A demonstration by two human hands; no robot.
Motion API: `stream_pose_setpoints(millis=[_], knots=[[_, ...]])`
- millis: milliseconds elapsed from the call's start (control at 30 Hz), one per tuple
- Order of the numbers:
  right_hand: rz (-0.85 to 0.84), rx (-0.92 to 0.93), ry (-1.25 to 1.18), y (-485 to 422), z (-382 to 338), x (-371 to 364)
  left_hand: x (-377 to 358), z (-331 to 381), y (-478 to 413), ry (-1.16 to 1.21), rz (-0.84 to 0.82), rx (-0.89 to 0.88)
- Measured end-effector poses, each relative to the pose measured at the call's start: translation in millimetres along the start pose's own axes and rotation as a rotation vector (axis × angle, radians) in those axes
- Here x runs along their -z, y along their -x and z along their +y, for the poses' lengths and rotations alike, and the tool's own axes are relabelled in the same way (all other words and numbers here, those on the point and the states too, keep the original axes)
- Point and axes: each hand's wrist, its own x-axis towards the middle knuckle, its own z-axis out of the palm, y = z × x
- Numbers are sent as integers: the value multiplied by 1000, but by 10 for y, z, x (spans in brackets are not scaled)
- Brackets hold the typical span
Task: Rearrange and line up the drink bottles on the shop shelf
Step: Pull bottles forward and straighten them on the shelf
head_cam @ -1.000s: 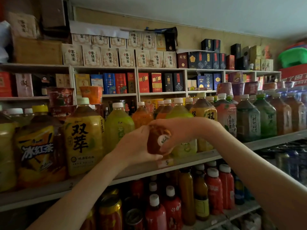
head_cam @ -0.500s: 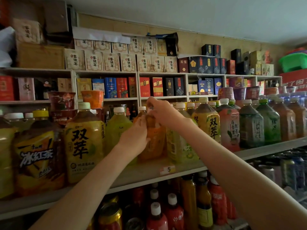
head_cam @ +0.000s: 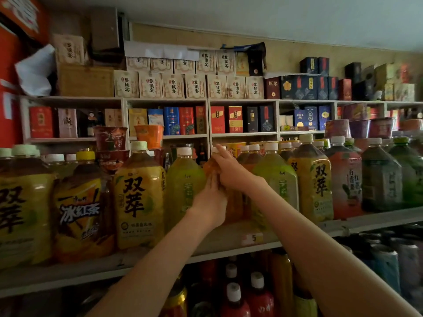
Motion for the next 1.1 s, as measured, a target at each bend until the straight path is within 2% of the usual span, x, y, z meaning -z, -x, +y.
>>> stream_pose_setpoints(millis=[100, 233, 300, 433, 600, 700, 767, 867, 967, 1100], knots=[[0, 43, 42, 44, -3, -12, -2, 12, 4, 169, 83, 26], [113, 128, 1, 199, -39, 29, 20, 11, 76, 769, 155, 210], [208, 172, -4, 320, -48, 84, 55, 26, 114, 939, 261, 244], [384, 224, -21, 585, -20, 195, 203, 251, 108, 941, 426, 166], [529, 149, 15, 930, 298, 512, 242, 793, 101, 964, 519, 18], [517, 108, 18, 1127, 537, 617, 193, 1100, 83, 1022, 537, -64], [493, 83, 38, 1252, 735, 670, 144, 1300, 3, 1006, 489, -71], [480, 50, 23, 1447, 1133, 786, 61, 1645, -187, 949, 425, -65], [448, 27, 19, 1572, 1541, 895, -57, 1958, -364, 861, 445, -85], [408, 10, 3, 1671, 2182, 1054, -210, 2400, -642, 735, 478, -20]])
